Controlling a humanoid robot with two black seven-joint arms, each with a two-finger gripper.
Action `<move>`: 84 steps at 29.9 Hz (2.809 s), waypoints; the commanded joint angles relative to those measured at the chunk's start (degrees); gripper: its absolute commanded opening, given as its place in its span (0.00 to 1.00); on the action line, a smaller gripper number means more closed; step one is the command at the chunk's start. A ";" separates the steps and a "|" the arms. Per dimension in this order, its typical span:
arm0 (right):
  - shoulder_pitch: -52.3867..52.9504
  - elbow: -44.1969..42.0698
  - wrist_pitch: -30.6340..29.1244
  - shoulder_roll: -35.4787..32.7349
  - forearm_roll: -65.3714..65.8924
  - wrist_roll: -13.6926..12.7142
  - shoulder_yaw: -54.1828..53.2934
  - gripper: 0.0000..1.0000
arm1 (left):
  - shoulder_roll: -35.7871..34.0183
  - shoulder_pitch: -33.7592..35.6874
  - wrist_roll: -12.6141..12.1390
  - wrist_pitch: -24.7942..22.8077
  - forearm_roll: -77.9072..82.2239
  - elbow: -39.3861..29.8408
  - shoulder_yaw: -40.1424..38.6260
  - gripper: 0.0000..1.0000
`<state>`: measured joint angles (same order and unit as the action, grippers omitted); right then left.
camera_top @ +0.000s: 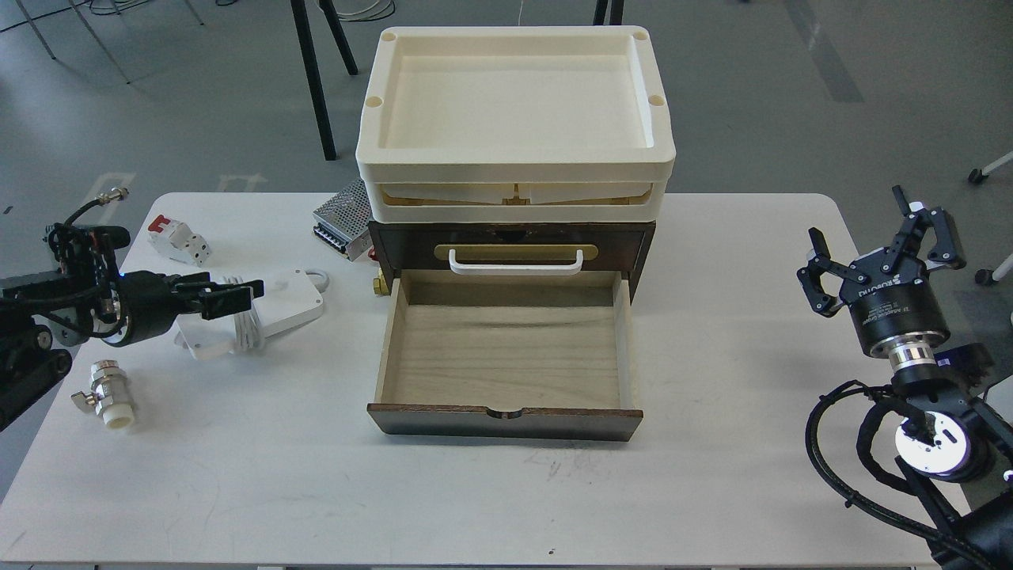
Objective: Put charging cable into cabinet
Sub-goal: 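Lower the left gripper onto the white cable brick and close it, then lift the cable with the left gripper up over the cabinet top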
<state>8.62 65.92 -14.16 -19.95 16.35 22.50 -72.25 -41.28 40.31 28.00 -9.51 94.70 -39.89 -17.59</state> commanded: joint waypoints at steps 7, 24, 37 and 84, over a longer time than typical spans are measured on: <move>0.00 0.00 0.01 0.00 0.00 0.00 -0.08 1.00 | 5.15 -0.06 0.00 4.58 -0.31 5.70 2.04 0.95; 0.00 0.00 0.01 0.00 0.00 0.00 -0.08 1.00 | 8.06 -1.81 0.00 8.02 -1.01 11.68 1.95 0.94; 0.00 0.00 0.01 0.00 0.00 0.00 -0.17 0.99 | 11.84 -3.31 0.00 15.83 -0.92 17.22 6.60 0.55; 0.00 0.00 0.18 0.09 0.00 0.00 0.01 1.00 | -14.70 36.65 0.00 -5.94 -42.76 11.52 4.50 0.00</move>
<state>8.61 65.92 -14.03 -19.92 16.35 22.50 -72.24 -54.95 68.43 27.99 -9.17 52.20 -26.25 -12.89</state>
